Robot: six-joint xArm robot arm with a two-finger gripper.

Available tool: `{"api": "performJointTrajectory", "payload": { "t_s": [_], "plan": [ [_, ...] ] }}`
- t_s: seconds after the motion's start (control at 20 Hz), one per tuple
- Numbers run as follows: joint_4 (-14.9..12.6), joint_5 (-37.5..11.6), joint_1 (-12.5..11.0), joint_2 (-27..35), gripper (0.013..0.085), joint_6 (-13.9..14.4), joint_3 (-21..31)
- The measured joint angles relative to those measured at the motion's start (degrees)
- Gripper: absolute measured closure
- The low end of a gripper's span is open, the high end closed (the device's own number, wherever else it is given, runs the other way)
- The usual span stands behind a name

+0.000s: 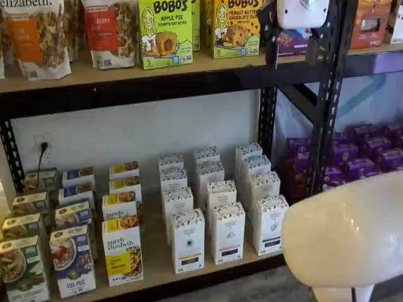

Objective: Pick up the white box with a green strip in the middle, on the bottom shelf, the sixth box from the left

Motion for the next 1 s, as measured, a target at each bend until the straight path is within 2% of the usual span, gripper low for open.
{"api": "performJointTrajectory", "payload": {
  "t_s": [0.05,0.1,0.15,0.3,0.5,0.65,1.0],
  "plan": [
    [-0.79,-0.53,0.51,-0.30,0.0130,0.36,0.30],
    [-3.78,-2.72,2.67,-1.62,0.0130,1.67,1.61],
    [-4.94,-3.92,3.34,-2.29,0.0130,2.12,2.23],
    [-5.17,-5.10,2.86,-2.75,0.0130,1.80,3.02],
    [-4.11,-6.71,0.71,-3.10,0.0130,-0.01,4.79],
    [-3.38,-9.35,-2.01,-3.37,0.0130,-2.46,7.43],
    [-4.11,-17.97,-6.53,-2.82,0.0130,-6.71,14.86]
  ]
}}
